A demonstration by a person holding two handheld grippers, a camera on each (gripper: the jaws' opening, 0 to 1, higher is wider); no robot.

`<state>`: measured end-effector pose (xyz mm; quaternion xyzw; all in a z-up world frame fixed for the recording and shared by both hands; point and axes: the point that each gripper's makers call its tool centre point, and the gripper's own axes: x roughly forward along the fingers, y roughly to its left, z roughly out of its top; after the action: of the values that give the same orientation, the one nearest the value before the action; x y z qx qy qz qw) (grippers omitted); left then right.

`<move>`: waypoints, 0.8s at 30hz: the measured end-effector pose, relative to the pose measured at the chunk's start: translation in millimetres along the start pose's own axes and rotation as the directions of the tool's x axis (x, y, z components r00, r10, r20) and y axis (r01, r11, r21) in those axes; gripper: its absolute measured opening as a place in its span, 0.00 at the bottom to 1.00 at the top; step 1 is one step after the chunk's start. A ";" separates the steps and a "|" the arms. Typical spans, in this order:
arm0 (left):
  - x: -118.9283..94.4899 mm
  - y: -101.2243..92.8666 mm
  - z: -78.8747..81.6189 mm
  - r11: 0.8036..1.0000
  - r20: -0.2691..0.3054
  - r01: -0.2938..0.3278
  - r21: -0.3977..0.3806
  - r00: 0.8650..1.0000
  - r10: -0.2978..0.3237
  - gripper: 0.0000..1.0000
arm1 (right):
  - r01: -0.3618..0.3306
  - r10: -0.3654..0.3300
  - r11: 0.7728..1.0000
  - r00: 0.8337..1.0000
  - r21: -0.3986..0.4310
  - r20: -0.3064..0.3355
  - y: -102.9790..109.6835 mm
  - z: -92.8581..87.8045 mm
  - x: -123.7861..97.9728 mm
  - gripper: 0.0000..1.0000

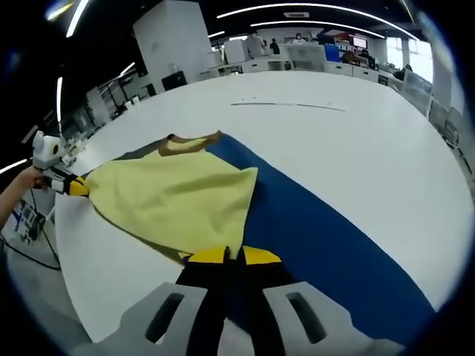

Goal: Fold the garment on the visible template until the final outline fits inside the template.

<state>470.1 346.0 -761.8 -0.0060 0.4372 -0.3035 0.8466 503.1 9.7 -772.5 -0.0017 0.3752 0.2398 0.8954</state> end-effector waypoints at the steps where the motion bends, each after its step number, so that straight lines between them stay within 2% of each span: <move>1: 0.3 -0.6 -0.3 1.000 -0.001 0.002 0.000 1.000 -0.002 0.00 | 0.002 -0.002 1.000 1.000 -0.001 0.000 -0.2 -0.4 0.0 0.06; 4: 0.6 0.8 0.0 1.000 0.004 -0.007 0.005 1.000 0.007 0.00 | 0.001 -0.001 1.000 1.000 0.002 -0.001 0.2 -0.8 0.0 0.04; 7: -1.0 5.3 5.9 1.000 0.041 -0.030 0.000 0.999 0.030 0.00 | 0.004 -0.004 1.000 1.000 -0.005 0.005 0.5 0.3 -0.7 0.03; 24: -5.8 3.3 6.5 0.999 0.050 -0.035 -0.011 0.998 0.036 0.00 | -0.030 0.029 0.999 0.999 0.020 0.026 4.8 3.7 -8.8 0.02</move>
<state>474.0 350.0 -754.4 -0.0103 0.4172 -0.2860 0.8626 498.1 10.8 -763.1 0.0162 0.3661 0.2490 0.8965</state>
